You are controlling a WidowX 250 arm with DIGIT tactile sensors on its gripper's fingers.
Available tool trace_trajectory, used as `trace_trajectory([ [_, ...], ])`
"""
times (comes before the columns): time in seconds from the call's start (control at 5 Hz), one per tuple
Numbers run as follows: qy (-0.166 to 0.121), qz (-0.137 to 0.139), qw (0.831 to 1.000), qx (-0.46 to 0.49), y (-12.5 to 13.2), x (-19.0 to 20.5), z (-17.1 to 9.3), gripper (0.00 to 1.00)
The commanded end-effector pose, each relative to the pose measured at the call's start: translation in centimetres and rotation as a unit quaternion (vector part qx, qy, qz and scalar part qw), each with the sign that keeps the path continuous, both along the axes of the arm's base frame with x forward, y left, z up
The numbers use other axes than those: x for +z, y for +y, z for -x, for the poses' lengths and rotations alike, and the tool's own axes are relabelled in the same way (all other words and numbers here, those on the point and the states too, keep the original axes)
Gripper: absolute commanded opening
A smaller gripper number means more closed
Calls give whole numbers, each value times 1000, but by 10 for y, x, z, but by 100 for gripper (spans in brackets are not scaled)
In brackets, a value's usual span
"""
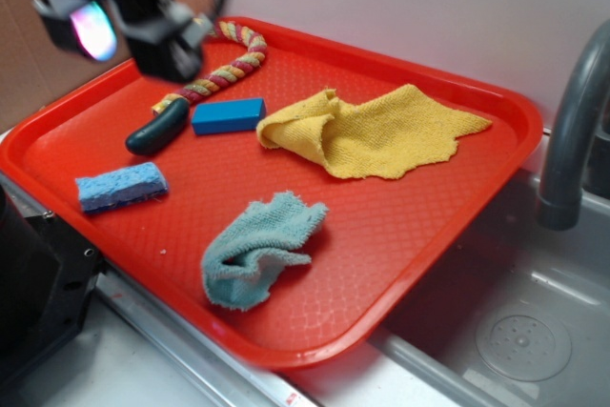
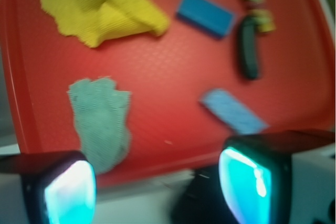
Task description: Grab the blue cloth.
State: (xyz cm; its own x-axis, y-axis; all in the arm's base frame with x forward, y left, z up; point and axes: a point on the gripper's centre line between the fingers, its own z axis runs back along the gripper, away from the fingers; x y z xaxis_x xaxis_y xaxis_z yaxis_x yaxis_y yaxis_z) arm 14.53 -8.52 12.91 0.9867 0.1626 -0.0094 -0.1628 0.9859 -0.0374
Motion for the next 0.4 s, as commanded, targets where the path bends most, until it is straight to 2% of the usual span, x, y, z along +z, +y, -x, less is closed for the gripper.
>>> trace_trajectory([
  [0.0, 23, 28, 999, -18, -36, -87, -6, 100],
  [0.2, 42, 27, 999, -21, -36, -106, -1, 100],
])
